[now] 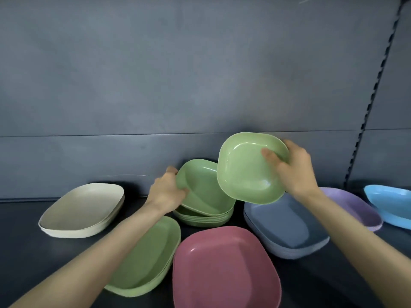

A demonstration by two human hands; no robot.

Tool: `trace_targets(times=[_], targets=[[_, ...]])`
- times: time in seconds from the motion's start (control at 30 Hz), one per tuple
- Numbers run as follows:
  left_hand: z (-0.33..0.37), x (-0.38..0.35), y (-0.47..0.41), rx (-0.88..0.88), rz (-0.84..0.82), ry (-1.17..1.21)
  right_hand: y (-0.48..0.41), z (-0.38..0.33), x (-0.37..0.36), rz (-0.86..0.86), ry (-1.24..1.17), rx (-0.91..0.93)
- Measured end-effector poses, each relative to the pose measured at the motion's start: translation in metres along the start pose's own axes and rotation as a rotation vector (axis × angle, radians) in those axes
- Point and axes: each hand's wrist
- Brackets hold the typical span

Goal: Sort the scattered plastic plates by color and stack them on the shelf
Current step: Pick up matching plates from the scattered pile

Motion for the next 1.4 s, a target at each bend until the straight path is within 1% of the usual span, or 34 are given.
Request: trace_targets(times=[0.07,0.13,0.27,0.37,0.4,0.43,0.47,0.5,0.53,0.57,0.6,0.63,0.67,0.7,0.73,0.83,0.97,1.03,1.1,1.2,1.27,1.4], targets=[[-0.005,0.002,-0.001,-0.012,0.006,-0.085,0.002,0.0,-0.005,0.015,-0.016,-0.021],[-0.01,0.003,-0.003,0.009,-0.002,-0.111,0.004,-0.001,-0.013,0.017,-0.033,-0.04],[-0.014,0.001,-0.003,0.052,-0.089,-0.159,0.004,0.0,-0.022,0.035,-0.07,-0.078],[-0.018,0.003,-0.003,0.031,-0.16,-0.263,0.006,0.009,-0.025,0.054,-0.086,-0.128],[-0.019,0.003,-0.004,0.013,-0.157,-0.285,0.007,0.012,-0.026,0.052,-0.082,-0.143],[-0.021,0.003,-0.004,-0.022,-0.12,-0.284,0.008,0.015,-0.026,0.047,-0.079,-0.153],[-0.021,0.003,-0.005,-0.069,-0.055,-0.238,0.008,0.018,-0.026,0.045,-0.076,-0.16],[-0.019,0.005,-0.005,-0.118,0.004,-0.126,0.009,0.02,-0.025,0.046,-0.077,-0.165],[-0.014,0.009,-0.002,-0.15,0.018,0.031,0.009,0.02,-0.024,0.047,-0.082,-0.167],[-0.007,0.014,0.001,-0.166,-0.026,0.209,0.009,0.019,-0.023,0.044,-0.088,-0.165],[0.0,0.019,0.006,-0.169,-0.12,0.366,0.01,0.018,-0.023,0.035,-0.095,-0.162],[0.007,0.022,0.011,-0.174,-0.222,0.469,0.012,0.015,-0.023,0.019,-0.103,-0.159],[0.013,0.023,0.016,-0.187,-0.295,0.519,0.015,0.012,-0.025,-0.003,-0.118,-0.156],[0.016,0.022,0.02,-0.205,-0.328,0.548,0.019,0.008,-0.027,-0.029,-0.135,-0.149],[0.019,0.022,0.024,-0.219,-0.314,0.56,0.023,0.005,-0.028,-0.056,-0.148,-0.14],[0.024,0.024,0.031,-0.245,-0.132,0.535,0.034,-0.005,-0.03,-0.175,-0.176,-0.097],[0.013,0.04,0.036,-0.182,0.087,0.583,0.039,-0.019,-0.026,-0.284,-0.173,-0.027],[0.004,0.051,0.043,-0.146,0.198,0.593,0.044,-0.026,-0.026,-0.313,-0.208,-0.033],[-0.007,0.062,0.056,-0.114,0.274,0.582,0.053,-0.033,-0.028,-0.338,-0.238,-0.038],[-0.025,0.077,0.079,-0.117,0.344,0.491,0.068,-0.04,-0.035,-0.384,-0.202,0.037],[-0.038,0.086,0.089,-0.115,0.362,0.422,0.076,-0.044,-0.041,-0.45,-0.108,0.122],[-0.063,0.105,0.093,-0.07,0.303,0.354,0.087,-0.057,-0.054,-0.592,0.127,0.255]])
Point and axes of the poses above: each hand's wrist, its own y-axis away from the middle knuckle, its own x-axis out of the back of the hand, z = x × y, and after that the axes turned 15 degrees about z, right-handed
